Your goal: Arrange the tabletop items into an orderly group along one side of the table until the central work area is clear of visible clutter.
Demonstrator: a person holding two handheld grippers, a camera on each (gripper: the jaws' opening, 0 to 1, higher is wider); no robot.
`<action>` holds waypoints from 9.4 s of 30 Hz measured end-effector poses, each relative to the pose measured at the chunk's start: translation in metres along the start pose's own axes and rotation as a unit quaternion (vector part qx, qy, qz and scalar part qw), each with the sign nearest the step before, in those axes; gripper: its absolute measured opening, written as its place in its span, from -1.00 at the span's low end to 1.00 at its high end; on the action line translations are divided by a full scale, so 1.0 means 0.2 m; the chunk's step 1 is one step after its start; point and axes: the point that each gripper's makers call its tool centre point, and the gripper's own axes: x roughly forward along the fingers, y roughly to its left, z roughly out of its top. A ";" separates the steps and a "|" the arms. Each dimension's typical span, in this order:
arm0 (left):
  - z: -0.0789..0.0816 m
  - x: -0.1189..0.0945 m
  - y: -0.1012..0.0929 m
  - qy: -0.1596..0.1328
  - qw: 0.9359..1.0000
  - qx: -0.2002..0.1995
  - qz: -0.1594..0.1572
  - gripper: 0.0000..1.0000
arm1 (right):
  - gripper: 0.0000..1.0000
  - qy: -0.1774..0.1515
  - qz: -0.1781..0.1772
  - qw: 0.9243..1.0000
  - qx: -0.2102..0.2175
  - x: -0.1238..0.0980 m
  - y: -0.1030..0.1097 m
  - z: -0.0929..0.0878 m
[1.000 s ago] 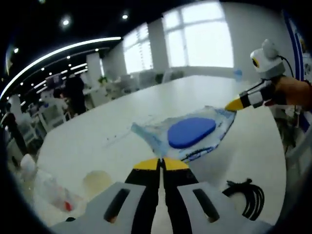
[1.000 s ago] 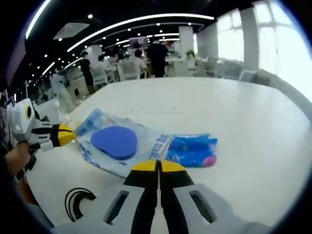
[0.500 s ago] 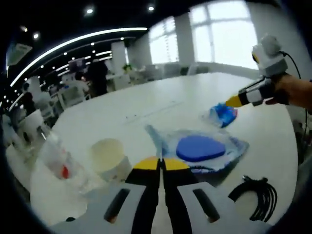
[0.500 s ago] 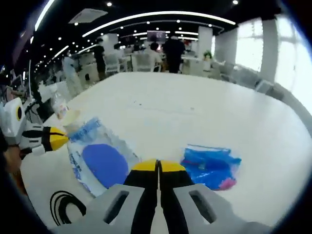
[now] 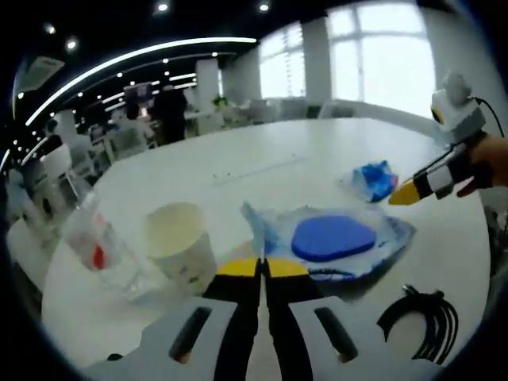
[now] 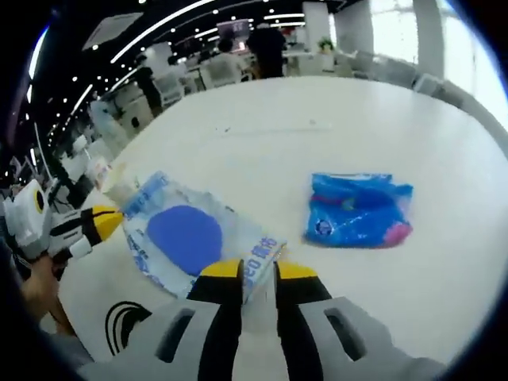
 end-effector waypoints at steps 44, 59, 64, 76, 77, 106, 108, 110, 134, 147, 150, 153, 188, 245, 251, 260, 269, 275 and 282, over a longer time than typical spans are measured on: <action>0.01 0.02 0.02 -0.006 1.000 -0.027 0.006 -1.00 | -0.98 -0.001 0.016 0.998 -0.067 0.12 0.04 0.17; -0.03 0.16 0.05 -0.007 0.998 -0.052 0.024 -1.00 | -0.98 0.006 0.018 0.998 -0.068 0.29 -0.03 0.19; -0.05 0.17 0.05 -0.006 0.998 -0.061 0.031 -1.00 | -0.98 0.005 0.017 0.998 -0.062 0.31 -0.05 0.20; -0.11 0.17 0.06 0.010 0.997 -0.057 0.042 -0.97 | -0.92 -0.005 0.014 0.997 -0.080 0.32 -0.04 0.22; -0.11 0.16 0.06 0.013 0.997 -0.054 0.044 -0.95 | -0.90 -0.010 0.012 0.996 -0.085 0.31 -0.04 0.23; 0.09 -0.24 0.03 -0.011 0.999 -0.035 0.018 0.15 | 0.58 -0.025 0.165 0.970 -0.176 -0.14 0.52 0.06; 0.10 -0.27 0.02 -0.012 0.999 -0.029 0.015 0.25 | 0.65 -0.017 0.174 0.969 -0.173 -0.15 0.56 0.01; 0.11 -0.30 0.00 -0.015 0.999 -0.035 0.004 0.38 | 0.64 -0.010 0.180 0.969 -0.172 -0.16 0.58 -0.03; 0.15 -0.74 -0.13 -0.018 0.999 0.019 -0.041 0.99 | 0.24 0.095 0.128 0.971 -0.179 -0.09 0.53 -0.46; 0.14 -0.86 -0.12 -0.033 0.998 0.035 -0.036 0.99 | -0.26 0.107 0.059 0.975 -0.184 -0.04 0.45 -0.48; 0.09 -0.85 -0.10 -0.015 0.998 0.049 -0.027 0.99 | -0.38 0.108 0.042 0.974 -0.193 -0.03 0.44 -0.47; 0.07 -0.84 -0.10 -0.014 0.999 0.043 -0.026 0.99 | -0.40 0.110 0.036 0.974 -0.194 -0.02 0.44 -0.47; -0.01 -0.85 -0.04 0.004 1.000 0.025 -0.006 0.98 | -0.80 0.078 0.100 0.982 -0.140 -0.31 0.34 -0.18; -0.10 -0.84 0.09 0.030 0.999 0.000 0.028 0.89 | -0.74 0.102 0.019 0.986 -0.128 0.08 -0.21 -0.15; -0.11 -0.84 0.09 0.034 0.999 -0.001 0.030 0.90 | -0.72 0.089 0.006 0.989 -0.118 0.09 -0.23 -0.14; -0.10 -0.85 0.10 0.029 0.999 -0.017 0.030 0.94 | -0.03 0.023 0.003 0.995 -0.094 -0.05 -0.18 -0.03; -0.09 -0.86 0.10 0.021 0.999 -0.021 0.030 0.98 | 0.49 -0.020 0.056 0.994 -0.093 -0.23 0.04 0.01; -0.08 -0.86 0.09 0.017 0.999 -0.022 0.027 0.99 | 0.73 -0.052 0.088 0.989 -0.103 -0.40 0.20 0.02; -0.06 -0.86 0.06 0.014 1.000 -0.011 0.018 0.99 | 0.80 -0.087 0.126 0.982 -0.108 -0.57 0.36 0.00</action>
